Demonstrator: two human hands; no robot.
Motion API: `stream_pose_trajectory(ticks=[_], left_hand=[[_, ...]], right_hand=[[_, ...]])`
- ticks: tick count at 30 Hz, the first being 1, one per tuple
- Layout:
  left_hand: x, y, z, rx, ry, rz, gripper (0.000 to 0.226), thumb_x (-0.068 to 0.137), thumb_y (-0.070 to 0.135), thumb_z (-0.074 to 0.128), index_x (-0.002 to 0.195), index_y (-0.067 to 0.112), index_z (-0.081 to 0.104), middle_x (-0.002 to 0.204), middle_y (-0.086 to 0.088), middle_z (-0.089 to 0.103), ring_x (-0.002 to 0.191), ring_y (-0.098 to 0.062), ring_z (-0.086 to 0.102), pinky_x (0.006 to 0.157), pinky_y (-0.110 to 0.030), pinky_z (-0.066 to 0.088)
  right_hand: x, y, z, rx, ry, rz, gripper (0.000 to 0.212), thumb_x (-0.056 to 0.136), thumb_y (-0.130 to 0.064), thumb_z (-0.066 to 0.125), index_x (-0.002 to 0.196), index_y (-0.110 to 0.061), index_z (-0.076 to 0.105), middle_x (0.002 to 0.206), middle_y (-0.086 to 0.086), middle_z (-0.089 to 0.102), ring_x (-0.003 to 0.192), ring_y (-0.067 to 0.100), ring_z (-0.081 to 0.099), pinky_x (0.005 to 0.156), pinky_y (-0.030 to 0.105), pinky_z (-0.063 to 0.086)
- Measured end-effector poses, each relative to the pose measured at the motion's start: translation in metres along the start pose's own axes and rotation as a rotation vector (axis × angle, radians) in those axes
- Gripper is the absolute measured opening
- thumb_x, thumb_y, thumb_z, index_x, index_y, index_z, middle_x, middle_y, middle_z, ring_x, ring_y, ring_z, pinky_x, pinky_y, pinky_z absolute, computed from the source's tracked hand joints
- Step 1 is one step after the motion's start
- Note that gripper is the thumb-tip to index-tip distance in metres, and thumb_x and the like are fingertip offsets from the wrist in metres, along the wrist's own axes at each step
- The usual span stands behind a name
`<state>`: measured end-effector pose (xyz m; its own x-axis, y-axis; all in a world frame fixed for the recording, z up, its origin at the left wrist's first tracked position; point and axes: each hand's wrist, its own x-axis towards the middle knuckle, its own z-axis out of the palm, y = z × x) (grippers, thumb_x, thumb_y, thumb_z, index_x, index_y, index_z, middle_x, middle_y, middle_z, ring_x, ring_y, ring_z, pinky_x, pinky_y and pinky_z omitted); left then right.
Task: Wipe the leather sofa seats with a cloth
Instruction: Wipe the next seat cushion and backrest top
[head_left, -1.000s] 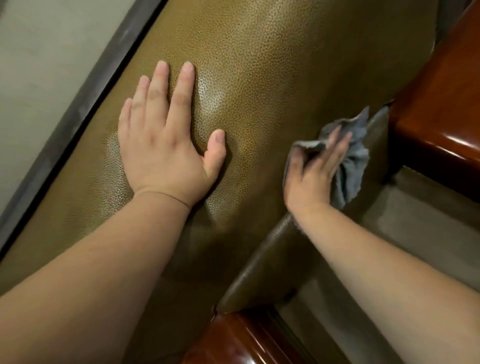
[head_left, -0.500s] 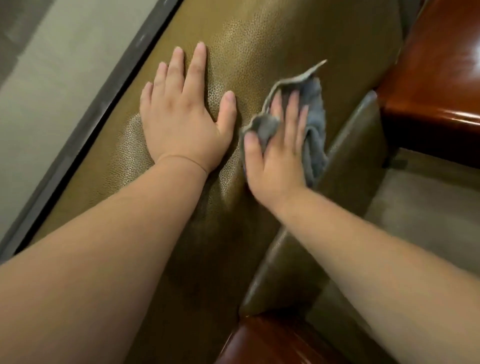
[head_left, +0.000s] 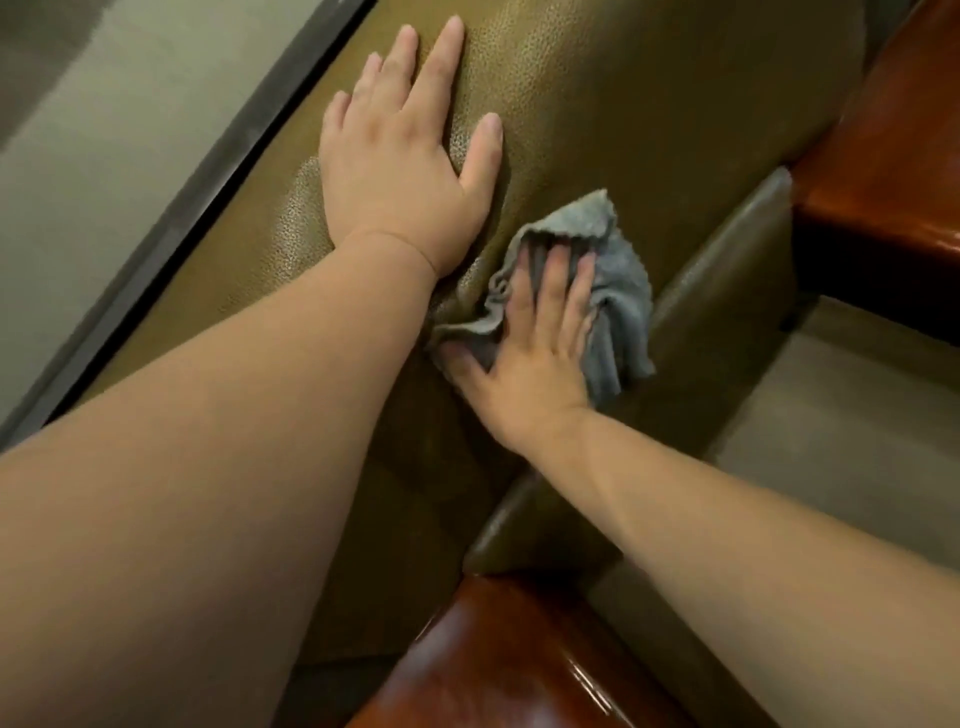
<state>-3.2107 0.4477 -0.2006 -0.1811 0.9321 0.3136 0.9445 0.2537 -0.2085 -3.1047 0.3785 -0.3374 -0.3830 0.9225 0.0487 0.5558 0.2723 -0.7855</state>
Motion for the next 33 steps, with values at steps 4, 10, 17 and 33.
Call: stream_pose_trajectory(ticks=[4, 10, 17, 33], left_hand=[[-0.043, -0.023, -0.036, -0.055, -0.211, 0.080, 0.075, 0.103, 0.061, 0.036, 0.168, 0.037, 0.009, 0.177, -0.001, 0.008, 0.162, -0.023, 0.008, 0.132, -0.045, 0.009], [-0.202, -0.136, -0.068, 0.143, -0.230, 0.296, 0.082, 0.093, 0.051, 0.050, 0.167, 0.027, 0.022, 0.175, -0.013, 0.014, 0.159, -0.040, 0.019, 0.124, -0.063, 0.026], [-0.207, -0.145, -0.038, 0.194, -0.034, 0.348, 0.075, 0.099, 0.052, 0.045, 0.166, 0.023, 0.025, 0.172, -0.019, 0.022, 0.155, -0.046, 0.026, 0.119, -0.063, 0.029], [-0.205, -0.148, -0.032, 0.090, 0.012, 0.336, 0.067, 0.103, 0.048, 0.035, 0.166, 0.028, 0.028, 0.174, -0.010, 0.022, 0.158, -0.039, 0.024, 0.124, -0.059, 0.025]], right_hand=[[0.017, -0.006, -0.010, 0.217, 0.099, 0.234, 0.097, 0.088, -0.081, 0.017, 0.162, -0.029, -0.018, 0.169, -0.002, -0.029, 0.156, 0.032, -0.025, 0.121, 0.070, -0.001], [-0.138, -0.031, 0.086, 0.042, -0.277, 0.182, 0.098, 0.092, -0.080, 0.014, 0.151, -0.020, -0.035, 0.157, 0.014, -0.049, 0.145, 0.042, -0.043, 0.124, 0.065, -0.006], [-0.089, -0.029, 0.078, 0.160, -0.019, 0.197, 0.104, 0.096, -0.064, 0.042, 0.155, -0.025, -0.034, 0.169, 0.018, -0.021, 0.152, 0.043, -0.028, 0.124, 0.056, -0.015], [-0.072, -0.099, 0.068, 0.123, 0.401, -0.135, 0.072, 0.101, -0.057, 0.031, 0.165, -0.022, 0.022, 0.171, 0.020, 0.010, 0.157, 0.047, -0.003, 0.121, 0.068, 0.011]])
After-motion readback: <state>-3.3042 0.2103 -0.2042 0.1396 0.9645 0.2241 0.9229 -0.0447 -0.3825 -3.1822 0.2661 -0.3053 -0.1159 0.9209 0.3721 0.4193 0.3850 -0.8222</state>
